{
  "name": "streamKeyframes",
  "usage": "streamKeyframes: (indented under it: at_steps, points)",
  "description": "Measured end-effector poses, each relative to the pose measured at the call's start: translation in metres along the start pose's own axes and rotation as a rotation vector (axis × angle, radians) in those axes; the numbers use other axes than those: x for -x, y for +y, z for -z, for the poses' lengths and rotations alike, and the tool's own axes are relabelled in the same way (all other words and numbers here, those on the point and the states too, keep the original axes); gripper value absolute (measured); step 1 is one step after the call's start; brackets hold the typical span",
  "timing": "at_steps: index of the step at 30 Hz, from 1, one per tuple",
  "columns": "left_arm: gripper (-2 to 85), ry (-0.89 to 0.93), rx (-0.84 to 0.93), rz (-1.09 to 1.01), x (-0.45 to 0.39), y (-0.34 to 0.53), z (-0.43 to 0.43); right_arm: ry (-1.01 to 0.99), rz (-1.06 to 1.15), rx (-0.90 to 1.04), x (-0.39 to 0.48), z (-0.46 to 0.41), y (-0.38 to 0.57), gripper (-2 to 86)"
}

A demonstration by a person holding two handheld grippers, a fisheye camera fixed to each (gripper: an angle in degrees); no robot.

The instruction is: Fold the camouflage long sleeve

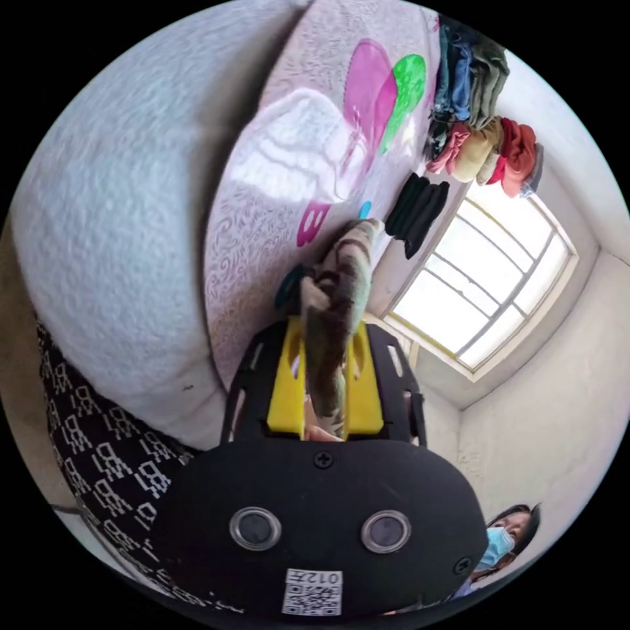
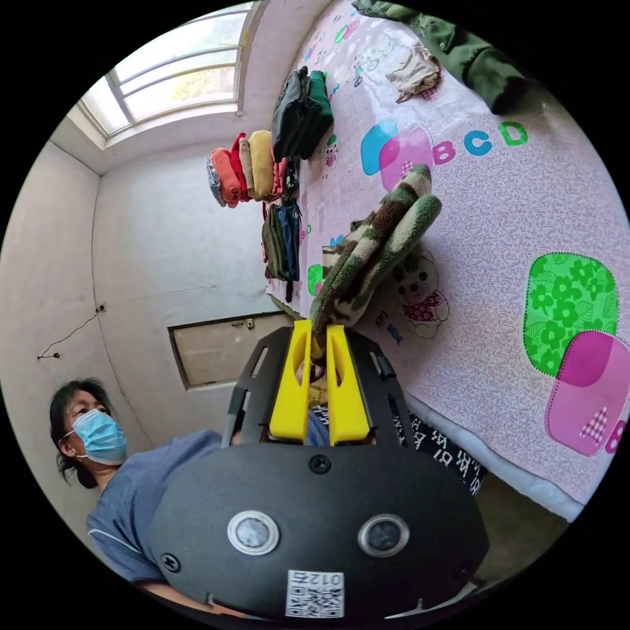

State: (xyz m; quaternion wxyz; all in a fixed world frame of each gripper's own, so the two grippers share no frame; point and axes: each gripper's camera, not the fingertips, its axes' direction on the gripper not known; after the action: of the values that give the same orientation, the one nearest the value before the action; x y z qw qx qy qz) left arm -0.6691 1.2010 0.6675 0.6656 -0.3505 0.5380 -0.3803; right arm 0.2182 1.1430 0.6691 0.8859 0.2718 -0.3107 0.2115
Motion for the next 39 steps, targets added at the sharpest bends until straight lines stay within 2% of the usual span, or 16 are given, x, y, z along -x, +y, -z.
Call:
streamKeyframes:
  at_steps: [5, 7, 13, 17, 23, 30, 36, 39]
  points:
    - [5.7, -0.194, 0.039, -0.178, -0.053, -0.015, -0.013, -0.061, -0.075, -0.096, -0.039, 0.009, 0.016, 1.2]
    - [5.4, -0.245, 0.046, -0.329, -0.097, -0.018, -0.022, -0.128, -0.049, -0.163, -0.039, 0.012, 0.018, 1.2]
    - [5.4, -0.28, 0.13, -0.582, -0.21, -0.044, -0.055, -0.221, 0.039, -0.273, -0.01, 0.019, -0.003, 1.2]
    - [5.5, -0.271, 0.185, -0.674, -0.274, -0.072, -0.076, -0.244, 0.103, -0.312, 0.019, 0.022, -0.033, 1.1]
    - [5.6, -0.213, 0.219, -0.772, -0.378, -0.139, -0.114, -0.223, 0.233, -0.345, 0.085, 0.024, -0.126, 1.1]
    - [6.3, -0.19, 0.218, -0.964, -0.539, -0.245, -0.181, -0.153, 0.415, -0.338, 0.191, 0.029, -0.303, 1.1]
    - [6.2, -0.159, 0.104, -1.114, -0.664, -0.345, -0.237, -0.035, 0.606, -0.363, 0.275, 0.02, -0.469, 1.3]
    - [5.9, -0.209, 0.064, -1.142, -0.684, -0.402, -0.261, 0.014, 0.621, -0.357, 0.269, -0.002, -0.528, 1.5]
